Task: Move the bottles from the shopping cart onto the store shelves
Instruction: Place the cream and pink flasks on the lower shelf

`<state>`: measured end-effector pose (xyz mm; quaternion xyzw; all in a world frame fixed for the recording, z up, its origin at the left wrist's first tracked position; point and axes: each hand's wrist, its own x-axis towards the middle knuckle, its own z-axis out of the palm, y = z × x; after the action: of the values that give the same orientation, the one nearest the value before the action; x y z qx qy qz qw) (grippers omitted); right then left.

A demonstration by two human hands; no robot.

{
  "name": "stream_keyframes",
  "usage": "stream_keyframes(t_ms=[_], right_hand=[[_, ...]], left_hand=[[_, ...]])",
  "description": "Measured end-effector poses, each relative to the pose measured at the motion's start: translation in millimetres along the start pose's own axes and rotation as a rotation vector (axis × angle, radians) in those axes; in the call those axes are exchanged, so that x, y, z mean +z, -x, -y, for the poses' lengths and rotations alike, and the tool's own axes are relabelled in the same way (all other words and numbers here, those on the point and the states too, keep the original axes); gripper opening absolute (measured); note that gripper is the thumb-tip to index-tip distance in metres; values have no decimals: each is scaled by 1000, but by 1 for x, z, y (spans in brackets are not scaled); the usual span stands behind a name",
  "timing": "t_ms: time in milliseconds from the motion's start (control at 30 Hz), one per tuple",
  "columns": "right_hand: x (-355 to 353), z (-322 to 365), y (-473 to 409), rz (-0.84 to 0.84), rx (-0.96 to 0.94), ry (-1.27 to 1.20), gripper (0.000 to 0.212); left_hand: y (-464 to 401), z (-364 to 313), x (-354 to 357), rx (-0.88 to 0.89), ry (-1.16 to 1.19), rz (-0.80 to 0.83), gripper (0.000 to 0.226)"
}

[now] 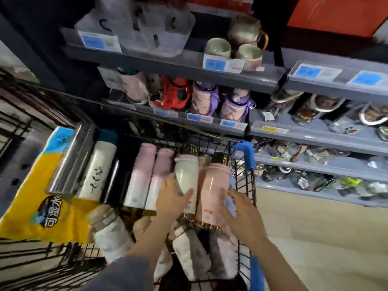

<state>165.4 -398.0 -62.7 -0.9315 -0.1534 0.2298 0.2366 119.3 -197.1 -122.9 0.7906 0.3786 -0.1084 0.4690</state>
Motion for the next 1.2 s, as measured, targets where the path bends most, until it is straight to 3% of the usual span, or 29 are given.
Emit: stream_keyframes(t_ms=[133,433,500,567,633,800,933,1000,1067,1200], right_hand=[[3,-1,4,16,54,-6,45],[6,15,-13,73,241,-111,63],[8,16,-16,110,303,-159,73],[11,16,-21,135,391,-231,85],[14,15,-26,131,457,-316,86],[25,20,-42,83,509,-462,68],[44,17,-59,8,567,-485,103],[53,14,-64,-17,597,-433,121],[57,19,-66,-39,605,-391,124],[57,25,-68,-96,684,-466,115]], left_hand=[[-9,-16,8,-53,42,-14,85],[-27,2,7,-64,31,44,110],[-25,-2,1,-68,94,62,95],[-16,-1,-9,-54,130,68,65],[-1,8,-22,-58,161,60,61],[57,48,-76,-109,373,57,77],[96,65,-111,-142,642,42,87],[107,69,-117,-173,776,63,74],[114,69,-119,-199,889,90,66],[115,61,-122,-193,1030,194,75]])
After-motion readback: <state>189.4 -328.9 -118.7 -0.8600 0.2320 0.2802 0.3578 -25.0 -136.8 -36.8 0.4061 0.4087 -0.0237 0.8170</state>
